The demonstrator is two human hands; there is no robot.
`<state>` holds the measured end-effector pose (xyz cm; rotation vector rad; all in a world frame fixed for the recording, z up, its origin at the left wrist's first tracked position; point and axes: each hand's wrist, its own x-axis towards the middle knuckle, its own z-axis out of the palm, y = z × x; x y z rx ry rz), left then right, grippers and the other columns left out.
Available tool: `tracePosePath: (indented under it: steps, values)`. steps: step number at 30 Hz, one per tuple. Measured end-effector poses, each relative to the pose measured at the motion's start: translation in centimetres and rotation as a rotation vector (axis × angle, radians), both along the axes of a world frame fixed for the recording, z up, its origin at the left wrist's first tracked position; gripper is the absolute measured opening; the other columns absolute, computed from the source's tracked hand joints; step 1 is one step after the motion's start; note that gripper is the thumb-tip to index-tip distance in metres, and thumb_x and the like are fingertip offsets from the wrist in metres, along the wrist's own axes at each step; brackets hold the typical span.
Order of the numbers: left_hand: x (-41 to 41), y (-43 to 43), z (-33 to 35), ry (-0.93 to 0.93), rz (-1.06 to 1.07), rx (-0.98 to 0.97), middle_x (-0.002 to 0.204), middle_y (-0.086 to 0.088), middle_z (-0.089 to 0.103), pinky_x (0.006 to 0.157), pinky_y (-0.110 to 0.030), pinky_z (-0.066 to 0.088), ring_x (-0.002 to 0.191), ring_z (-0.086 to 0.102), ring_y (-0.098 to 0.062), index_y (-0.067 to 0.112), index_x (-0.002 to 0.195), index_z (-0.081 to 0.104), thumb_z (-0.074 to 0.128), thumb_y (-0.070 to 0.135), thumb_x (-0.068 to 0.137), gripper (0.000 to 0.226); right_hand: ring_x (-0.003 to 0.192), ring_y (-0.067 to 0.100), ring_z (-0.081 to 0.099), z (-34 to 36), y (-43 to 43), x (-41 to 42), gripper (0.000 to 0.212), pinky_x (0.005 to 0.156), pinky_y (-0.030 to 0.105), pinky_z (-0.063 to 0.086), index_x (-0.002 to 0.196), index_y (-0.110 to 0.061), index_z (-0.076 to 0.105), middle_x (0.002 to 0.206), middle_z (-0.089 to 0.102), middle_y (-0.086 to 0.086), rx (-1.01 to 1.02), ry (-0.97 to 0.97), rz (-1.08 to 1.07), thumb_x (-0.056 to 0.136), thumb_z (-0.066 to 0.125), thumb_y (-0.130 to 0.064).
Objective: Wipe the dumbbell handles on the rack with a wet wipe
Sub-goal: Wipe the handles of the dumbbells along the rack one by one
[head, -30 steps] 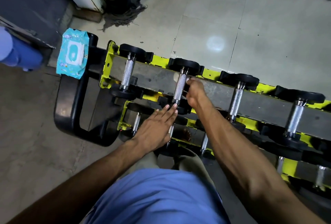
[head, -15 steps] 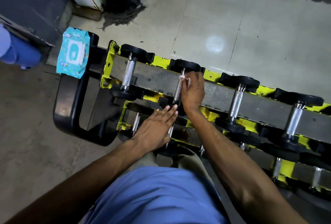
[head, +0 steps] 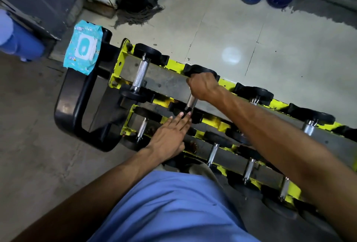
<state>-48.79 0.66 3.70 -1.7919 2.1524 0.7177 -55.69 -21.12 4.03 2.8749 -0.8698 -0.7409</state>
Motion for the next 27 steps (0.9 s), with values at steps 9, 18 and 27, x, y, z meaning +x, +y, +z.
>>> tracePosePath:
  steps: [9, 18, 27]
  values:
    - [-1.3, 0.1, 0.8, 0.01, 0.043, -0.014, 0.175, -0.012, 0.009, 0.131, -0.045, 0.008, 0.16, 0.01, -0.03, 0.007, 0.165, 0.022, 0.055, 0.031, 0.096, 0.08, 0.079, 0.029, 0.061, -1.4, 3.2, 3.2, 0.023, 0.065, 0.029, 0.048, 0.109, -0.007, 0.07, 0.112, 0.071, 0.013, 0.529, 0.286, -0.03, 0.097, 0.052, -0.015]
    - [0.1, 0.5, 0.0, 0.062, 0.083, 0.012, 0.176, -0.006, -0.005, 0.132, -0.043, 0.011, 0.162, -0.003, -0.022, 0.012, 0.168, 0.012, 0.057, 0.043, 0.096, 0.09, 0.102, 0.02, 0.065, -3.5, 3.4, -3.6, 0.024, 0.077, 0.032, 0.053, 0.102, -0.029, 0.075, 0.114, 0.066, -0.005, 0.581, -0.341, -0.108, 0.086, 0.063, -0.016]
    - [1.0, 0.5, 0.3, 0.066, 0.037, 0.006, 0.175, -0.004, -0.01, 0.131, -0.042, 0.016, 0.162, -0.001, -0.022, 0.012, 0.168, 0.009, 0.059, 0.047, 0.096, 0.095, 0.075, 0.009, 0.066, -5.7, 9.3, -6.9, 0.007, 0.067, 0.026, 0.052, 0.084, -0.026, 0.069, 0.082, 0.072, -0.009, 0.456, -0.87, -0.864, 0.084, 0.075, -0.022]
